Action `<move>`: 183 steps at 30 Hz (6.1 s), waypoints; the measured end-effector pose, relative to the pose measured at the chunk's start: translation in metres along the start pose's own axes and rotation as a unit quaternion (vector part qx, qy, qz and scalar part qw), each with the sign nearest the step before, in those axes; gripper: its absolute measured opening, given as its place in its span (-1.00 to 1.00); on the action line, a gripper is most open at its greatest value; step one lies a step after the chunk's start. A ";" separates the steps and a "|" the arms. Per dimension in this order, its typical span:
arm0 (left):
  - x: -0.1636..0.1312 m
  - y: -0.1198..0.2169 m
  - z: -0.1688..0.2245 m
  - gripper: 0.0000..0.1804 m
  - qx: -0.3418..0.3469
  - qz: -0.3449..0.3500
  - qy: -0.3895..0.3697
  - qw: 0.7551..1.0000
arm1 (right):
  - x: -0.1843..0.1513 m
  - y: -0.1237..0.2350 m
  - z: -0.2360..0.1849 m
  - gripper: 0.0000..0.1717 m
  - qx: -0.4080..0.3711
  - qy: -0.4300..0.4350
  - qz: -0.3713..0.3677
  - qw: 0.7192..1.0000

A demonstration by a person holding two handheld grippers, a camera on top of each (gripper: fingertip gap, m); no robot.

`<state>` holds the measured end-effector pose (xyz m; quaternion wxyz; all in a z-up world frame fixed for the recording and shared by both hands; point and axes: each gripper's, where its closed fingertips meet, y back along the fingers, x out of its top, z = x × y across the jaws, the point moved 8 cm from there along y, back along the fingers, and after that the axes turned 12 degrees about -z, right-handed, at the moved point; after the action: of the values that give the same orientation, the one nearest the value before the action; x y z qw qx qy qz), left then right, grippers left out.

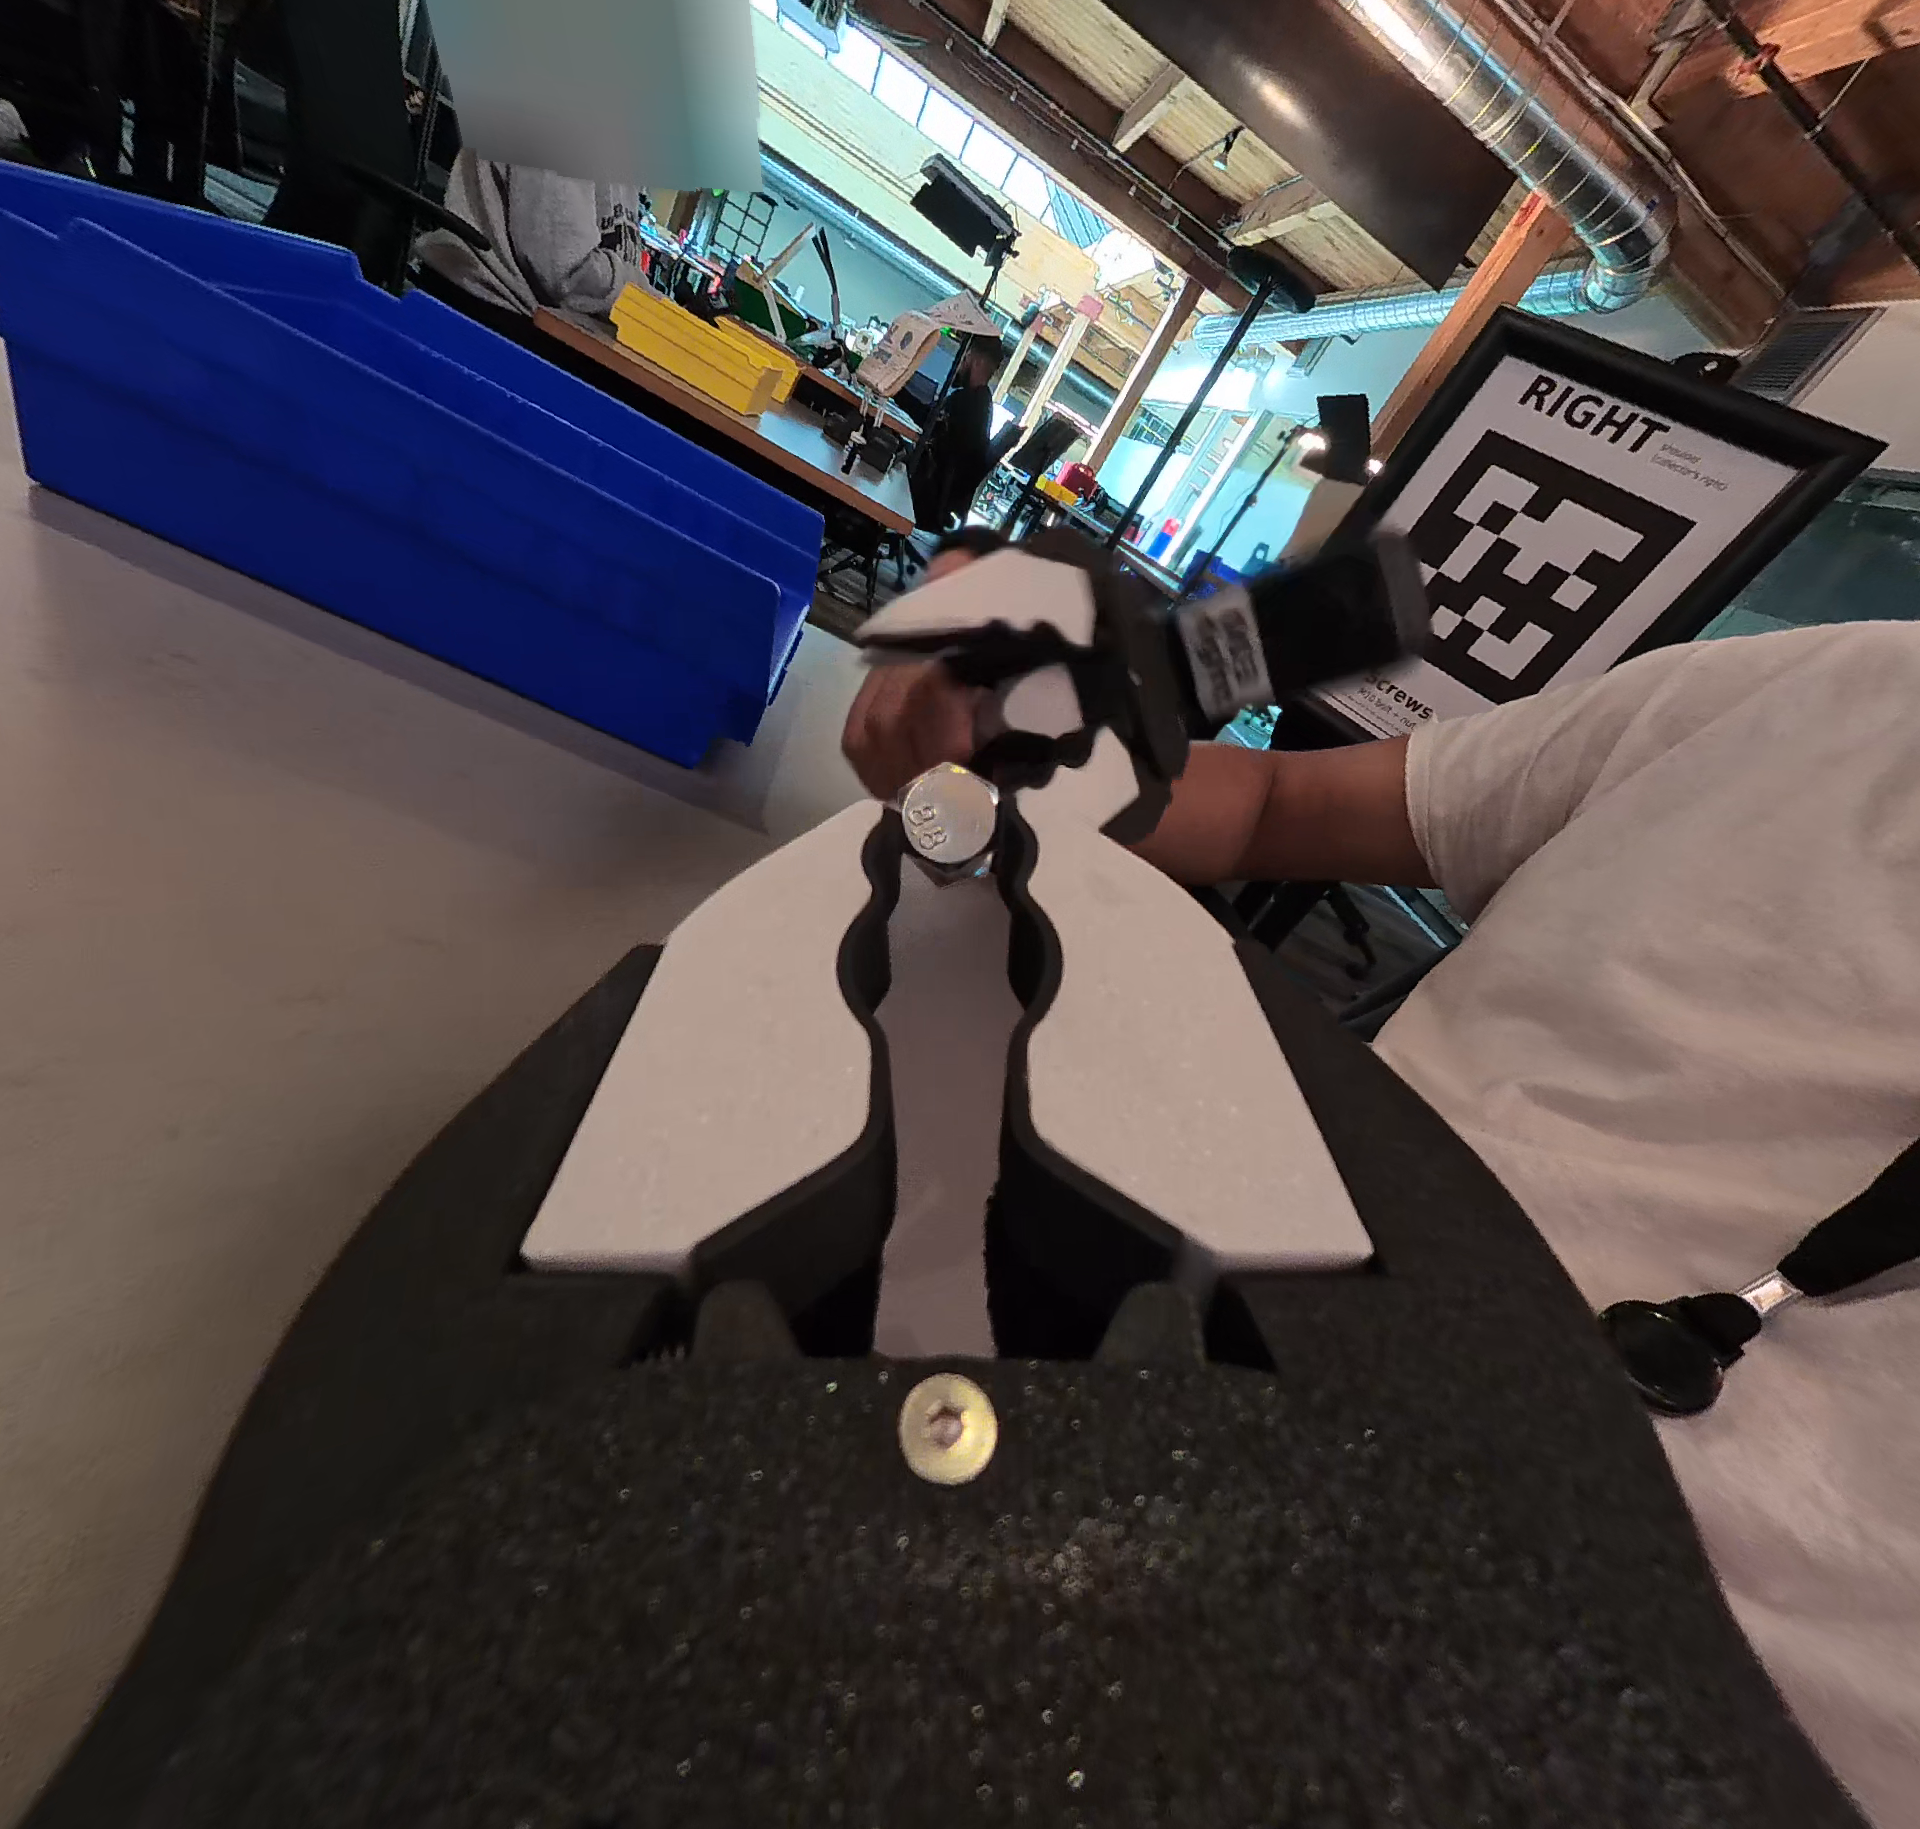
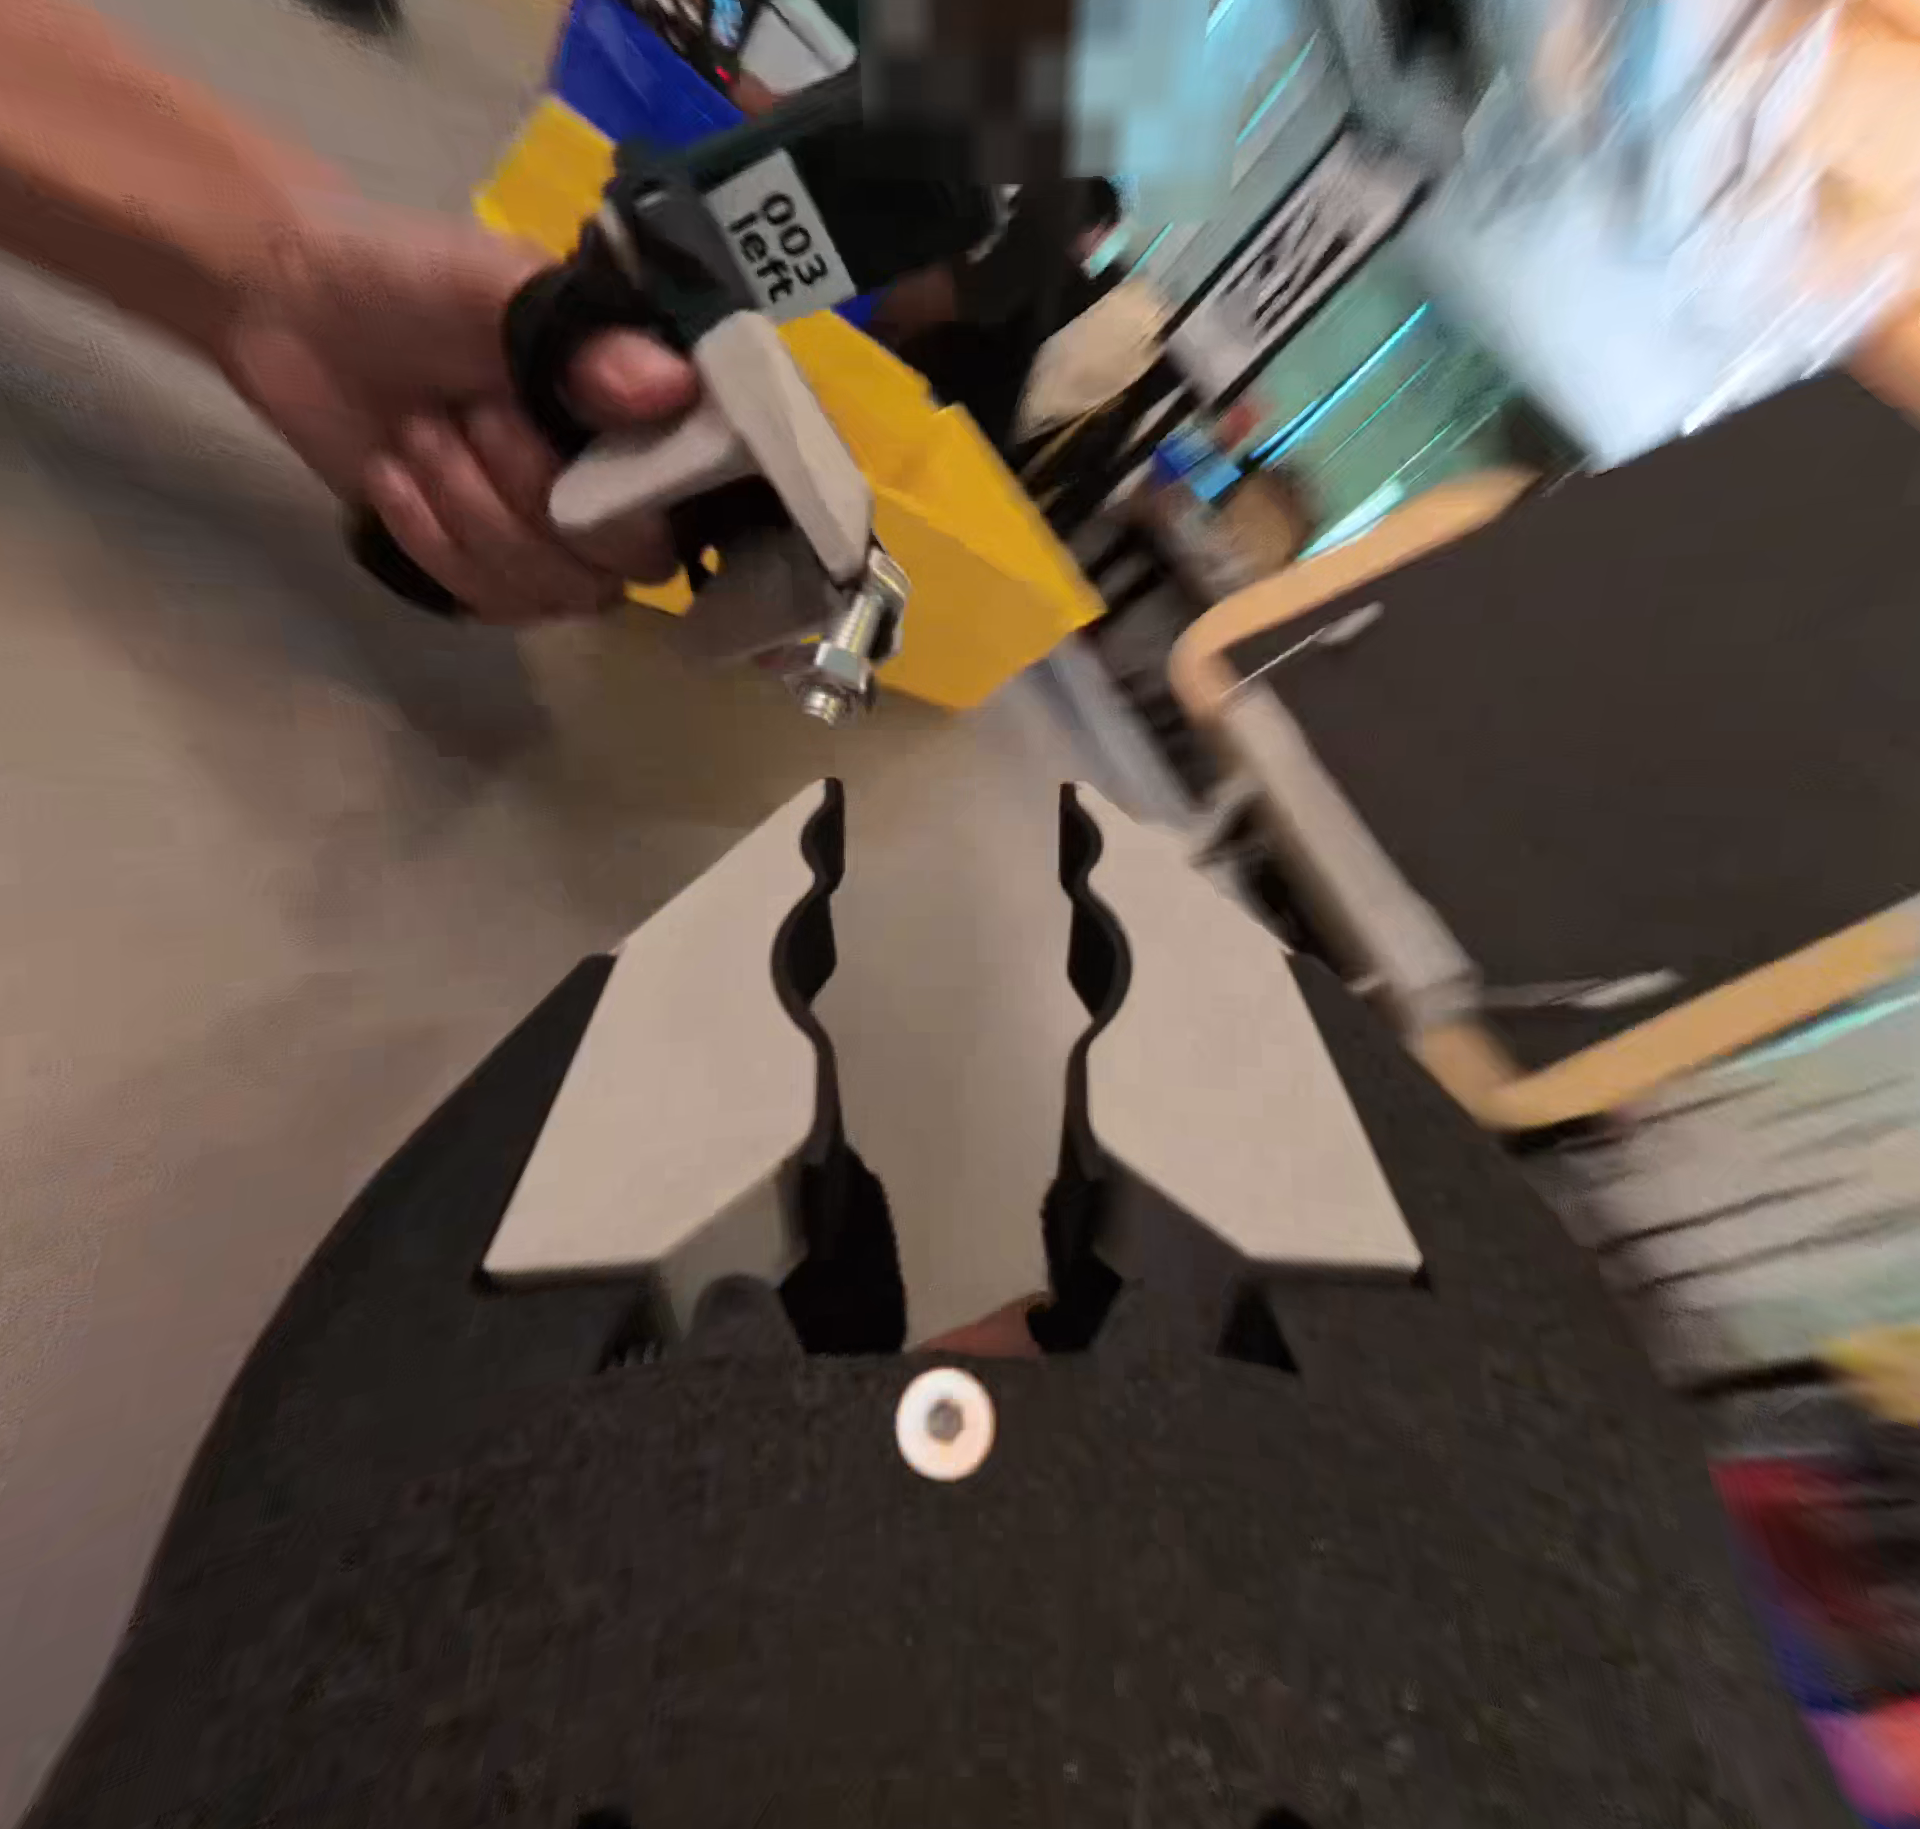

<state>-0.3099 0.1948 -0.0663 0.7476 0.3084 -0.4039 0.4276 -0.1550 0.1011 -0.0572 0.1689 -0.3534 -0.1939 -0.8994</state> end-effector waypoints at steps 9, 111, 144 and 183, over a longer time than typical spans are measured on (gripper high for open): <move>0.004 -0.009 0.006 -0.81 -0.070 0.041 0.039 0.996 | 0.011 -0.003 -0.036 -0.57 -0.208 0.331 -0.006 0.921; -0.007 -0.017 -0.001 -0.82 -0.053 -0.020 0.050 0.997 | 0.010 -0.005 -0.037 -0.80 -0.181 0.317 -0.010 0.931; 0.000 -0.010 0.004 -0.81 -0.022 0.018 0.016 0.999 | 0.013 -0.002 -0.035 -0.67 -0.260 0.308 0.025 0.915; -0.002 -0.006 -0.003 -0.81 -0.017 0.018 0.034 0.999 | 0.005 -0.004 -0.013 -0.33 -0.007 0.018 0.019 1.000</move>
<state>-0.3037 0.1939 -0.0700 0.7580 0.2738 -0.3910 0.4445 -0.1678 0.0973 -0.0630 0.1868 -0.3419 -0.1773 -0.9038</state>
